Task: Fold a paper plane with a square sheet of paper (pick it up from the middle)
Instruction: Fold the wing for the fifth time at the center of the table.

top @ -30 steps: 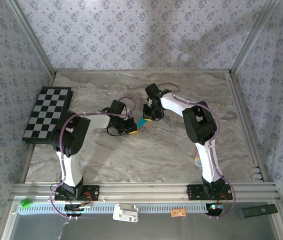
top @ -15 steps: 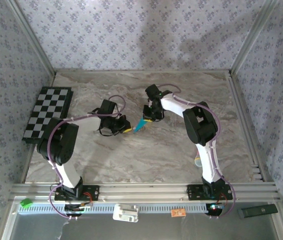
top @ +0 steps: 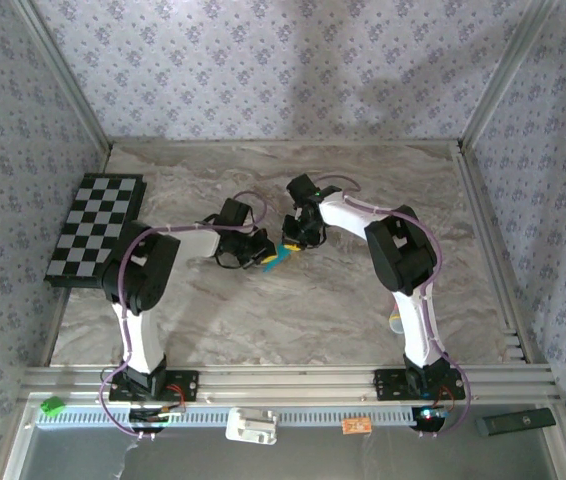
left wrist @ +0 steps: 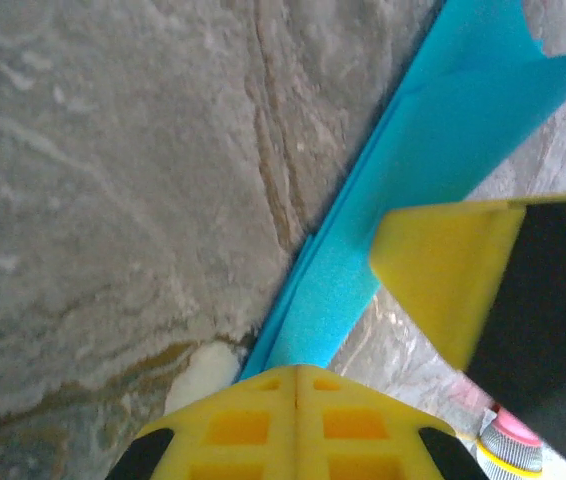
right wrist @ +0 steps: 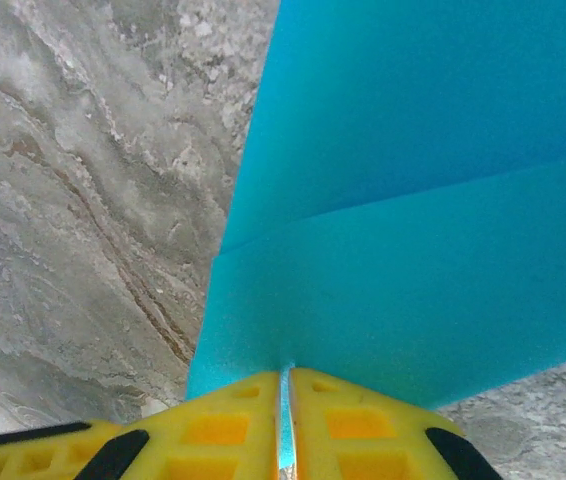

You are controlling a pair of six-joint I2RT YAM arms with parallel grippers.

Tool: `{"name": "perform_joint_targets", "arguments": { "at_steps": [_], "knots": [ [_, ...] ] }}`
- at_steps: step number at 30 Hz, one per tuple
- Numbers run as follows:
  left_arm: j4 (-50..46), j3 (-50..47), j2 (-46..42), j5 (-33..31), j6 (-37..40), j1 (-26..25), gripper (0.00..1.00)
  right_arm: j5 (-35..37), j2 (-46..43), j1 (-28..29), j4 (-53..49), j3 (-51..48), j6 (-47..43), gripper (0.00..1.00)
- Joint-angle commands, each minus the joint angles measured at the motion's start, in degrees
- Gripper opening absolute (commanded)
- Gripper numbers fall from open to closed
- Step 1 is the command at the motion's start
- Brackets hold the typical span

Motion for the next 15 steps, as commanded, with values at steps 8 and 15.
{"name": "perform_joint_targets", "arguments": {
  "at_steps": [8, 15],
  "knots": [
    [1.1, 3.3, 3.7, -0.1, -1.0, -0.4, 0.0, -2.2, -1.6, -0.5, 2.4, -3.3, 0.1, 0.13],
    [-5.6, 2.6, 3.7, -3.6, 0.3, -0.4, 0.0, -0.7, -2.6, -2.1, 7.2, -7.1, -3.4, 0.12]
  ]
}}
